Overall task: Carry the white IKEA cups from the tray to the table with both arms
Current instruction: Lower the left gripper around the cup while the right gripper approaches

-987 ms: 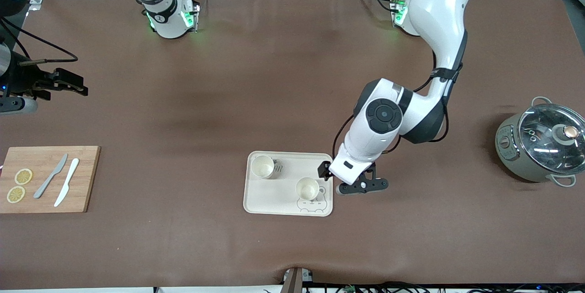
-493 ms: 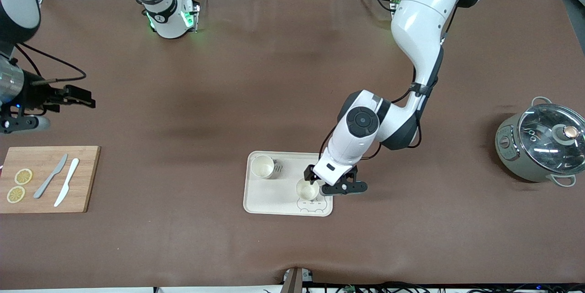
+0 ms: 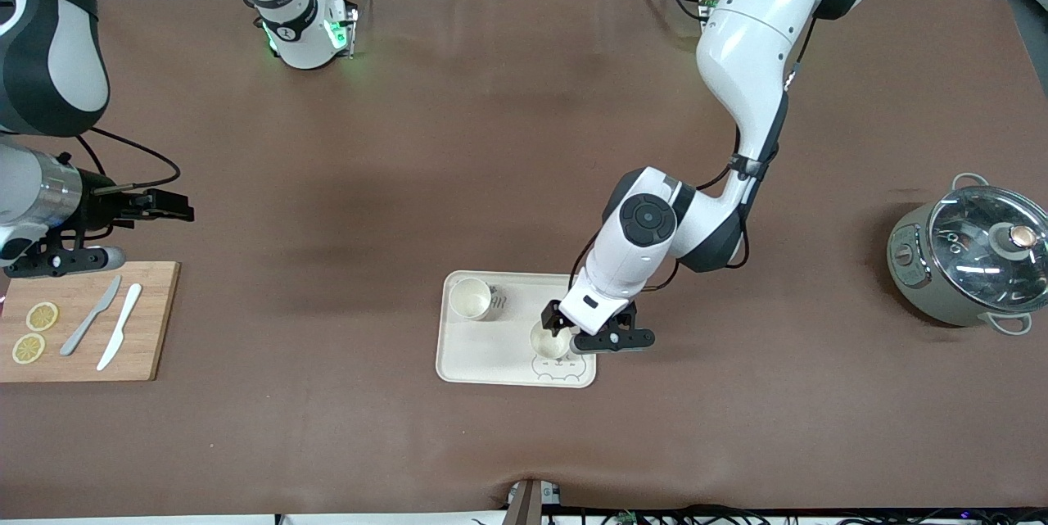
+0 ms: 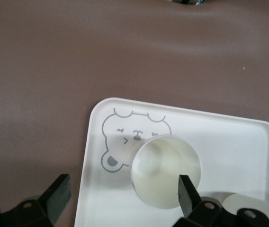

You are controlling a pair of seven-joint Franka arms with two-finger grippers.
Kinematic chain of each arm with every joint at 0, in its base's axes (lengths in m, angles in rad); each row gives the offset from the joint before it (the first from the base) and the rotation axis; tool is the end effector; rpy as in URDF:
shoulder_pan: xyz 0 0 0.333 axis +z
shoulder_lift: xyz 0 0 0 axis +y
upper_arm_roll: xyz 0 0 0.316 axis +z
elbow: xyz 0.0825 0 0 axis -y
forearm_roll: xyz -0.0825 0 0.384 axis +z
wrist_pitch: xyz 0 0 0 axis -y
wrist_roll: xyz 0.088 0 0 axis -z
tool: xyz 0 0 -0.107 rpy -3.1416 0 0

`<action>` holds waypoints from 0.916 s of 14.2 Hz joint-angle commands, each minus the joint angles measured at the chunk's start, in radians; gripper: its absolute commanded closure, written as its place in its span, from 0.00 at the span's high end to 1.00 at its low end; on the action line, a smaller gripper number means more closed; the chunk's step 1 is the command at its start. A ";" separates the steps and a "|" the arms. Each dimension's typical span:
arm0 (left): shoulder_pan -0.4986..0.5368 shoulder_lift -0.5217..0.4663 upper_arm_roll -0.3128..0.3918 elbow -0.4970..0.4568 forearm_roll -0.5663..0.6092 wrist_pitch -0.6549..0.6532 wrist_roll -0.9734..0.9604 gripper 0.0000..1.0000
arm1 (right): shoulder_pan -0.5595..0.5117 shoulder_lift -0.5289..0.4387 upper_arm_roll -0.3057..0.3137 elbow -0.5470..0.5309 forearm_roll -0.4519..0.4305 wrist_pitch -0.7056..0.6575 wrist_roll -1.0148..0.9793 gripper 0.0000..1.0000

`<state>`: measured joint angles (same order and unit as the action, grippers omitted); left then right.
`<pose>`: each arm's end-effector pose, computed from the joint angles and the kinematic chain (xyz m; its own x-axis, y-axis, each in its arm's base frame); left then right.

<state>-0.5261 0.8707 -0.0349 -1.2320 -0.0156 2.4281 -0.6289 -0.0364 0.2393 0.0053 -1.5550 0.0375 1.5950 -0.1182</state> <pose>0.6692 -0.4108 0.2769 0.9648 0.1184 0.2347 0.0659 -0.9732 0.2204 0.6127 -0.0154 0.4936 0.9775 0.0867 -0.1922 0.0763 -0.9952 -0.0609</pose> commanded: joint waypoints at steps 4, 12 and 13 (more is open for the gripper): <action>0.003 0.034 0.004 0.020 0.020 0.063 -0.003 1.00 | 0.024 0.008 0.010 0.024 0.002 -0.012 0.094 1.00; 0.003 0.074 0.004 0.020 0.020 0.144 -0.002 1.00 | 0.056 0.023 0.012 0.026 0.028 -0.003 0.225 1.00; 0.003 0.077 0.004 0.020 0.020 0.147 -0.002 1.00 | 0.062 0.026 0.010 0.026 0.028 -0.003 0.233 1.00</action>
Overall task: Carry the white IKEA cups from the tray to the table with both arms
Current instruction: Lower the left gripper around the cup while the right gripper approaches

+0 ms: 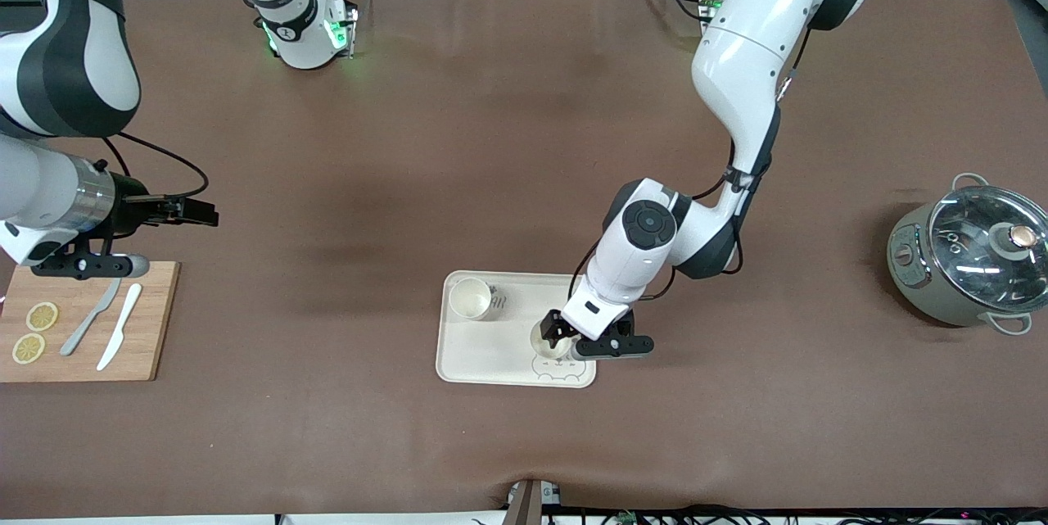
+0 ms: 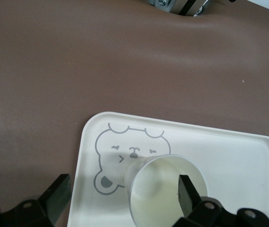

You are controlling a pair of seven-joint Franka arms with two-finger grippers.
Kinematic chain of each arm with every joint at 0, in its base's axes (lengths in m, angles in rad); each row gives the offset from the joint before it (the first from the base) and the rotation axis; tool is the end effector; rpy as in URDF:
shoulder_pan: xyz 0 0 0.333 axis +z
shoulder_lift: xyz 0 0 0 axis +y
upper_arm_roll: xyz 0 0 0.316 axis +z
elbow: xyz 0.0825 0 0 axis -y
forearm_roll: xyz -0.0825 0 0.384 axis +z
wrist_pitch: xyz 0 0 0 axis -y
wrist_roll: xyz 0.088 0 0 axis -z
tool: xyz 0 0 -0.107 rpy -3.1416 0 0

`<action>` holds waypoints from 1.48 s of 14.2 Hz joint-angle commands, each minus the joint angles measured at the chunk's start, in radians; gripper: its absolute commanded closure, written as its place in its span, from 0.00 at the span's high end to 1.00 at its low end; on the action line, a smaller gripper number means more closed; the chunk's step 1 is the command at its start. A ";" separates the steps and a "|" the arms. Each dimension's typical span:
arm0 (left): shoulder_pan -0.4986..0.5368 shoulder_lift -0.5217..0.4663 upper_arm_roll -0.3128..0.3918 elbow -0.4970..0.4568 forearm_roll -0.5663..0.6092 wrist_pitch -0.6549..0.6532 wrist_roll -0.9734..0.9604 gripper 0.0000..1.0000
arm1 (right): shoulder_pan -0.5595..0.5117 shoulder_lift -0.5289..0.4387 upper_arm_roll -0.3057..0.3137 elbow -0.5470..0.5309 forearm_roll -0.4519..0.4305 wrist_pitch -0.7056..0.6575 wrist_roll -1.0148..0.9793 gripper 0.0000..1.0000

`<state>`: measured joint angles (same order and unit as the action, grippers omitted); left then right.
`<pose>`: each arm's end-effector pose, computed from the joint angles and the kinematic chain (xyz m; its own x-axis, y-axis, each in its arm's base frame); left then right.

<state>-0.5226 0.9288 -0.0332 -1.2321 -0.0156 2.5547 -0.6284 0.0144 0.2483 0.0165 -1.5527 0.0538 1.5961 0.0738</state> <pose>0.6753 -0.4095 0.2462 0.9482 0.1361 0.2869 0.0606 -0.9644 0.2574 0.6143 0.0237 0.4893 0.9773 -0.0445 -0.2071 -0.0541 -0.9977 -0.0412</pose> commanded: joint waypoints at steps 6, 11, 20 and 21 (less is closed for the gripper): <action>-0.008 0.031 0.006 0.016 0.022 0.025 -0.010 1.00 | 0.036 0.045 0.000 0.023 0.035 0.045 0.107 1.00; -0.013 0.053 0.015 0.011 0.025 0.025 -0.013 1.00 | 0.052 0.060 0.000 0.025 0.069 0.064 0.138 1.00; -0.023 0.050 0.018 0.005 0.057 0.016 -0.016 1.00 | 0.108 0.089 0.000 0.028 0.077 0.107 0.253 1.00; -0.023 0.048 0.018 0.005 0.057 0.016 -0.016 1.00 | 0.119 0.094 -0.001 0.028 0.077 0.122 0.277 1.00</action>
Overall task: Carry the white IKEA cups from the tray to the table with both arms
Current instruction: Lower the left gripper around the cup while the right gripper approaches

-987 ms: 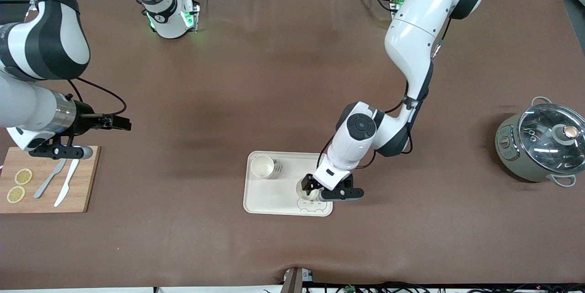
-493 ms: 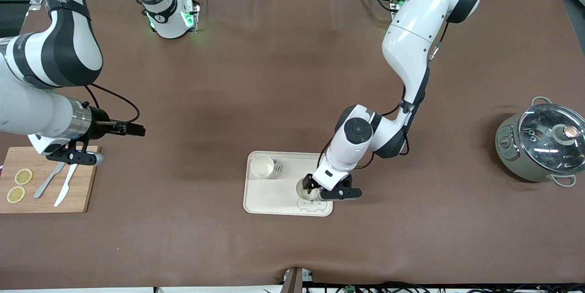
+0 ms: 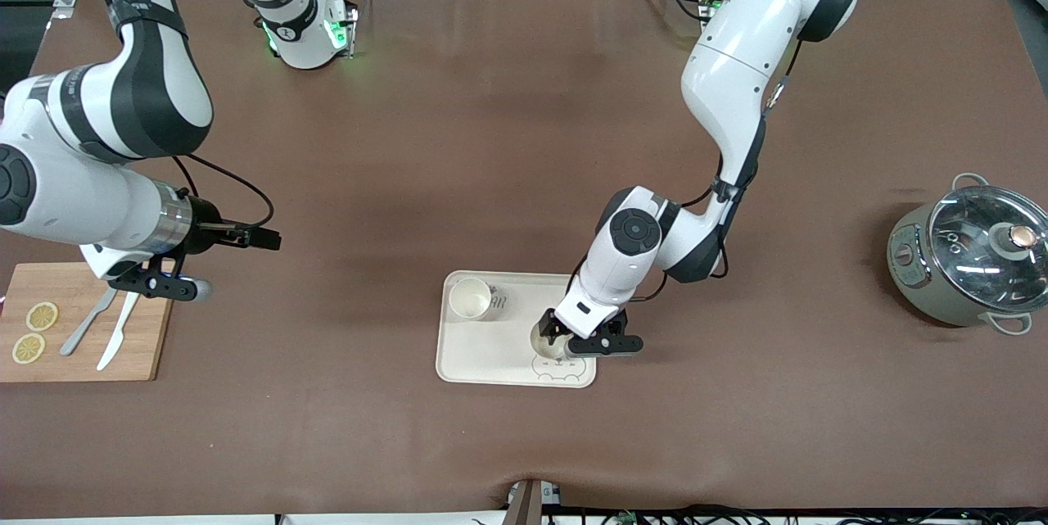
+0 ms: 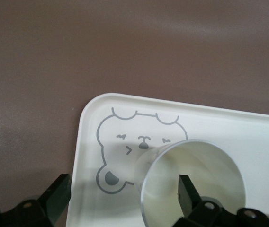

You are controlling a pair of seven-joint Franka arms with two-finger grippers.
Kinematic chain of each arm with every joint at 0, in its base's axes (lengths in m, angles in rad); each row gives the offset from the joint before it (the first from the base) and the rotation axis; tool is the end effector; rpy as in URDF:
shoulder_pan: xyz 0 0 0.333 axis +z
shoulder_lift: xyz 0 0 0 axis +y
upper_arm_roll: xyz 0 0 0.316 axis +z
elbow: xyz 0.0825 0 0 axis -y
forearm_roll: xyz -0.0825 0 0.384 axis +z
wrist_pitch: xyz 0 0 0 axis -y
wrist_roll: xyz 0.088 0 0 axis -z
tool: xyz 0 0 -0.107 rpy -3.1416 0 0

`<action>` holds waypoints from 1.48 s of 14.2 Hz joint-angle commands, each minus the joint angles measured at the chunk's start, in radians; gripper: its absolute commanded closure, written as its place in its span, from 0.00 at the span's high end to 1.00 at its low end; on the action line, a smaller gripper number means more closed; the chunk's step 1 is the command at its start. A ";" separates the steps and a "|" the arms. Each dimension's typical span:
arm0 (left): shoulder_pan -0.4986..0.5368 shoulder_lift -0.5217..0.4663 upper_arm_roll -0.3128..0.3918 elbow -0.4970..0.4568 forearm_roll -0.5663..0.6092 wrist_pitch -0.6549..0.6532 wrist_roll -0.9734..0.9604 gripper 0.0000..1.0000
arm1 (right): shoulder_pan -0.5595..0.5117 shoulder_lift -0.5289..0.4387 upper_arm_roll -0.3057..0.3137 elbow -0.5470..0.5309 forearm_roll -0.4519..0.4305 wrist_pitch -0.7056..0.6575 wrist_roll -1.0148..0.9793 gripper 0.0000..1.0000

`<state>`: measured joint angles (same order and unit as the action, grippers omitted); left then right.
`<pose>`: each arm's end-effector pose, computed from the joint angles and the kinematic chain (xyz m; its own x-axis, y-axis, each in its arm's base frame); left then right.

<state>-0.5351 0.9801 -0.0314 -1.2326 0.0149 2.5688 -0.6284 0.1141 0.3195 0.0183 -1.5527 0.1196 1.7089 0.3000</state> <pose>0.6665 -0.4151 0.2073 0.9568 0.0973 0.2740 0.0371 -0.9756 0.2166 0.6315 0.0941 0.4527 0.9642 -0.1832 -0.1916 -0.1989 -0.9778 -0.0660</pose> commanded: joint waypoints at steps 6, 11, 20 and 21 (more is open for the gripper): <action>-0.011 -0.012 0.016 0.007 0.025 -0.013 -0.017 0.84 | 0.070 0.061 -0.003 0.025 0.011 0.093 0.154 1.00; -0.011 -0.018 0.016 0.007 0.025 -0.015 -0.020 0.52 | 0.099 0.085 -0.003 0.028 0.008 0.127 0.196 1.00; -0.013 -0.018 0.016 0.007 0.025 -0.015 -0.042 0.01 | 0.142 0.128 -0.003 0.031 0.005 0.165 0.307 1.00; -0.013 -0.017 0.016 0.007 0.025 -0.015 -0.042 0.00 | 0.153 0.134 -0.003 0.031 0.006 0.188 0.350 1.00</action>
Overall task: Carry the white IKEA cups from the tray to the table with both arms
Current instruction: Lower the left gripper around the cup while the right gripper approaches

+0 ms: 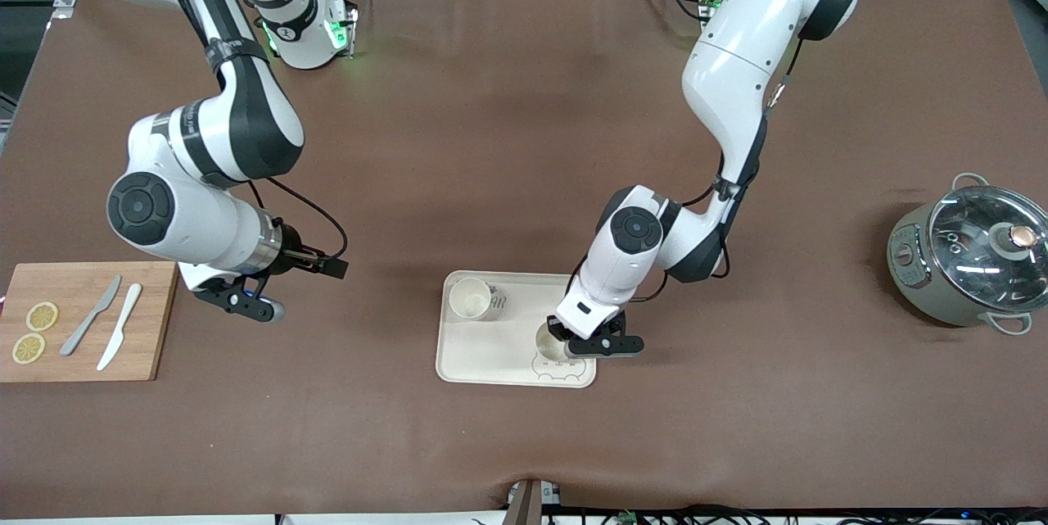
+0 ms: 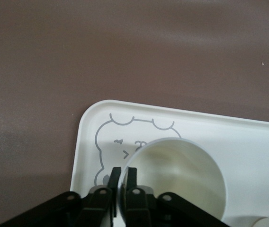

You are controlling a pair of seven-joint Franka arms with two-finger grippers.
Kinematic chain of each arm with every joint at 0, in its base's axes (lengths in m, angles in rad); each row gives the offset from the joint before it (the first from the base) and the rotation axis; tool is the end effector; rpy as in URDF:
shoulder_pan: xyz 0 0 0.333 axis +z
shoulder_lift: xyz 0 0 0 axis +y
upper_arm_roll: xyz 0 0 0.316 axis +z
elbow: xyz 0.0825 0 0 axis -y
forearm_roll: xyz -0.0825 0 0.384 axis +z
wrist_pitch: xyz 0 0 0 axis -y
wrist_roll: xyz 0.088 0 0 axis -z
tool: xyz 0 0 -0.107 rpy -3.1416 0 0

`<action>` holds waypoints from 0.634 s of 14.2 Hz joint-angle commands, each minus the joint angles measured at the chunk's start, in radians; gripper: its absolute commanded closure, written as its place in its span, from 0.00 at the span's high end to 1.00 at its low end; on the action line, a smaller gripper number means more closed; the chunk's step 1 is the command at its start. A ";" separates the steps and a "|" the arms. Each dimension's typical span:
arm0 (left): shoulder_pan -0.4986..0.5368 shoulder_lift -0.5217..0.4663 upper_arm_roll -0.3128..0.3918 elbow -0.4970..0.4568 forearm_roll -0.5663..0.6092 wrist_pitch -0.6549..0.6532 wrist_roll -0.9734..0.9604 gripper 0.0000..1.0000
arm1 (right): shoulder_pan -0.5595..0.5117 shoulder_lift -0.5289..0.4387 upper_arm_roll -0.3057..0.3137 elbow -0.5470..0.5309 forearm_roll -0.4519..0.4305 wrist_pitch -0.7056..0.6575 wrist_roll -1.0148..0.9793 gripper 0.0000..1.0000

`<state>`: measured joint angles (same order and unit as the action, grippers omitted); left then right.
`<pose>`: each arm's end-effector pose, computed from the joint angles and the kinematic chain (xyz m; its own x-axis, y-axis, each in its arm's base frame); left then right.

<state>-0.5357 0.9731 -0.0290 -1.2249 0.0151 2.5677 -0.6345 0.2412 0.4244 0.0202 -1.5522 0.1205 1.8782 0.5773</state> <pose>0.6691 -0.4157 0.2163 0.9529 0.1054 0.2843 0.0409 -0.9738 0.2238 0.6434 0.1797 0.3967 0.9268 -0.3447 -0.1490 -0.3545 -0.9340 -0.0446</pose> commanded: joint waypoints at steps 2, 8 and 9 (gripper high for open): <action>-0.012 -0.010 0.014 -0.001 0.025 -0.014 -0.036 0.00 | 0.053 0.054 -0.003 0.031 0.005 0.071 0.146 1.00; -0.012 -0.016 0.014 0.002 0.025 -0.047 -0.037 0.00 | 0.110 0.117 -0.003 0.043 0.004 0.124 0.280 1.00; -0.010 -0.031 0.014 0.002 0.025 -0.075 -0.036 0.00 | 0.119 0.128 -0.003 0.046 0.004 0.131 0.283 1.00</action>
<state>-0.5358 0.9717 -0.0288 -1.2214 0.0151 2.5525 -0.6348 0.3439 0.5191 0.0218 -1.5444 0.1205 2.0061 0.8237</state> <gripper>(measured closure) 0.965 0.000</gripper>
